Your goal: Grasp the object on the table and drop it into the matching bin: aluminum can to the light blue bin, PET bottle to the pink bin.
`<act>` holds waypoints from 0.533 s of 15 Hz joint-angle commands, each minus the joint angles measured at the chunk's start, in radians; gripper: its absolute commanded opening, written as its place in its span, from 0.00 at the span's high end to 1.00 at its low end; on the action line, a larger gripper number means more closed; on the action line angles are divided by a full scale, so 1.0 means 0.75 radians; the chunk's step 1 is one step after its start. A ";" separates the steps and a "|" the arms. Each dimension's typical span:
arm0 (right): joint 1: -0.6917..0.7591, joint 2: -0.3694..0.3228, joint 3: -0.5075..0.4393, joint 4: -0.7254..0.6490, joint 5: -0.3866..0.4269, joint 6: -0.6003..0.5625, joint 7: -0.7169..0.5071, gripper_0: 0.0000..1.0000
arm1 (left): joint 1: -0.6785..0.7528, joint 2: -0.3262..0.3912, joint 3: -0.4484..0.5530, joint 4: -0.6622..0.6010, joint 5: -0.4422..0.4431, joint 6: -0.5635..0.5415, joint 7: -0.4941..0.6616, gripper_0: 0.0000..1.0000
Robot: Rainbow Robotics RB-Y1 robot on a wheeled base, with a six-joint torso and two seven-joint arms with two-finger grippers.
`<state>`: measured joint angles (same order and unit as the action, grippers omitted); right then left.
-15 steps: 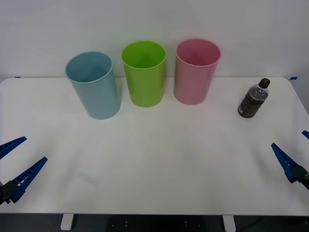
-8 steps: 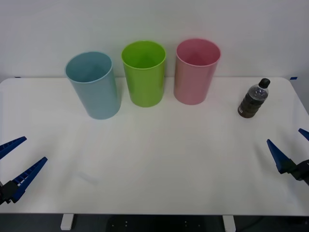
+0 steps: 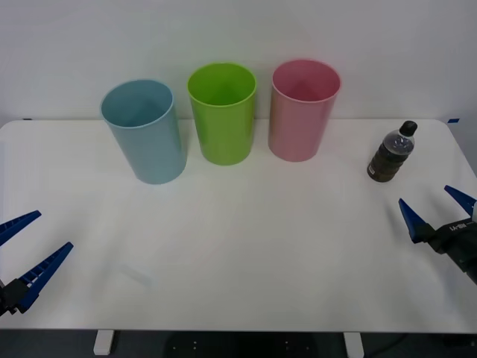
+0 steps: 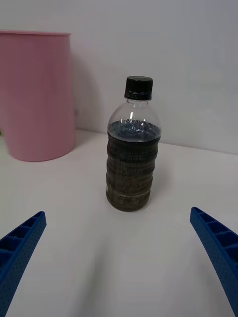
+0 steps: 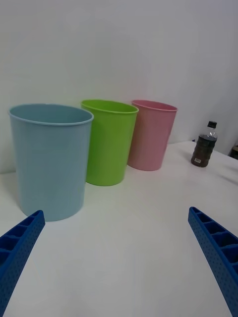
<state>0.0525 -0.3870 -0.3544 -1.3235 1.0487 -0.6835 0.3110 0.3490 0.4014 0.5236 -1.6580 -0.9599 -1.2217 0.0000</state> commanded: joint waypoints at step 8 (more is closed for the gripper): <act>-0.242 0.001 0.072 0.255 0.005 0.148 0.058 0.00 | 0.000 0.000 0.000 0.000 0.000 0.000 0.000 0.00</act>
<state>-0.1113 -0.3866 -0.3022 -1.1526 1.0523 -0.5741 0.3510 0.3490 0.4014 0.5236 -1.6580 -0.9599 -1.2217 0.0000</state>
